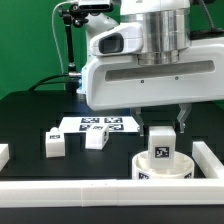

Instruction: Assemble stool

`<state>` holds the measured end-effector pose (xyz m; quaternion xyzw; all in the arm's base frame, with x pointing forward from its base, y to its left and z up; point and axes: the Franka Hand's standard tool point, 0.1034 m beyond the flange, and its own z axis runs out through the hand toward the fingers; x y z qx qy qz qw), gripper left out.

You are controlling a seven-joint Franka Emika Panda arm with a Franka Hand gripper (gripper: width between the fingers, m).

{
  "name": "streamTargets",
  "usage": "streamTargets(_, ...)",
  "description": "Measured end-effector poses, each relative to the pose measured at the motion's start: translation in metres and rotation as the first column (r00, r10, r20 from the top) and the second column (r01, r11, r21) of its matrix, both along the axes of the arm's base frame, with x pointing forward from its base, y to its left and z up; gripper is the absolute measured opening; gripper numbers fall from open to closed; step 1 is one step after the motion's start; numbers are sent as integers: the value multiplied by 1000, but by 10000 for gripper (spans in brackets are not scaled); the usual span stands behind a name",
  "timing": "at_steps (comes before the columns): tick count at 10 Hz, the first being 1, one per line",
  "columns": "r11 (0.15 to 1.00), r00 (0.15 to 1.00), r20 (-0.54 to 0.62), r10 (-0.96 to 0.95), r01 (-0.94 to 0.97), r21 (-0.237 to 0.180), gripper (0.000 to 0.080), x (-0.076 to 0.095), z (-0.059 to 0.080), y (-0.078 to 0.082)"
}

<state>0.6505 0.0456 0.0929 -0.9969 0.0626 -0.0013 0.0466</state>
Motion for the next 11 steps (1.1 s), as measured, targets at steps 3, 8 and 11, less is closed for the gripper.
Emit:
streamTargets(3, 965, 965, 31, -261, 260, 24, 338, -1, -5, 6)
streamTargets(8, 786, 788, 8, -615, 613, 78, 338, 4, -5, 19)
streamTargets(11, 653, 658, -41, -752, 752, 92, 338, 3, -5, 31)
